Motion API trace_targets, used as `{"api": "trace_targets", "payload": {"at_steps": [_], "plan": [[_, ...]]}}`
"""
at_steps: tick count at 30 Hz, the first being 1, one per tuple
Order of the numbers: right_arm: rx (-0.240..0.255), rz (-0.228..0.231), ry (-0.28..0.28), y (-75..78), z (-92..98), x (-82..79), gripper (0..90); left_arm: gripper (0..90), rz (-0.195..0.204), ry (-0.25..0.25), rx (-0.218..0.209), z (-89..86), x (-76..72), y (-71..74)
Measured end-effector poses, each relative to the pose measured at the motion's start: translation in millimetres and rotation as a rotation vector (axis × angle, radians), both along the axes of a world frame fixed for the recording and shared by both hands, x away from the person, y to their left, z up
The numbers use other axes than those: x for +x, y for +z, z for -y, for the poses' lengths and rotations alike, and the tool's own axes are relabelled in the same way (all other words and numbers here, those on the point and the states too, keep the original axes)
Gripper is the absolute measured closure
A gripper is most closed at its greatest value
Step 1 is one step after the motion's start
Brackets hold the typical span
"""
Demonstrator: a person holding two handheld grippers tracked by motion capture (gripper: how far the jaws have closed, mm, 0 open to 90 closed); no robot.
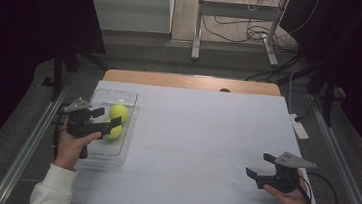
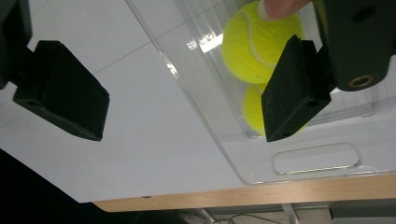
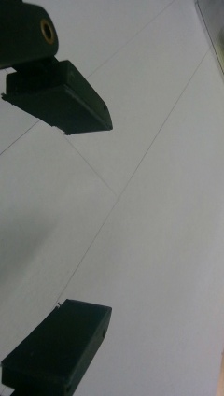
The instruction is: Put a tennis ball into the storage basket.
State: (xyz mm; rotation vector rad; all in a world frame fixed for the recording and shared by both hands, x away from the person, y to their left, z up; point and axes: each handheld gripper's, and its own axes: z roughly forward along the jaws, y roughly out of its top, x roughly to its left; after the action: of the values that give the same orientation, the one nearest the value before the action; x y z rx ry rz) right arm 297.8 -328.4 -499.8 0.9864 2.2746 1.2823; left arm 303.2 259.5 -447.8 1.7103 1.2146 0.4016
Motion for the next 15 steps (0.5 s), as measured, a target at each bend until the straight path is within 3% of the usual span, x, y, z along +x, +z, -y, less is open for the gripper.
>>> {"api": "trace_targets", "payload": {"at_steps": [9,15], "plan": [[0.020,0.013,0.005,5.1,-0.5,-3.2,10.6,15.0,0.022,-0.040,-0.003,17.9,-12.3,-3.0],[0.022,0.012,0.006,5.4,-1.9,-1.8,10.6,14.5,0.027,-0.072,0.009,30.1,-26.3,-12.6]]}}
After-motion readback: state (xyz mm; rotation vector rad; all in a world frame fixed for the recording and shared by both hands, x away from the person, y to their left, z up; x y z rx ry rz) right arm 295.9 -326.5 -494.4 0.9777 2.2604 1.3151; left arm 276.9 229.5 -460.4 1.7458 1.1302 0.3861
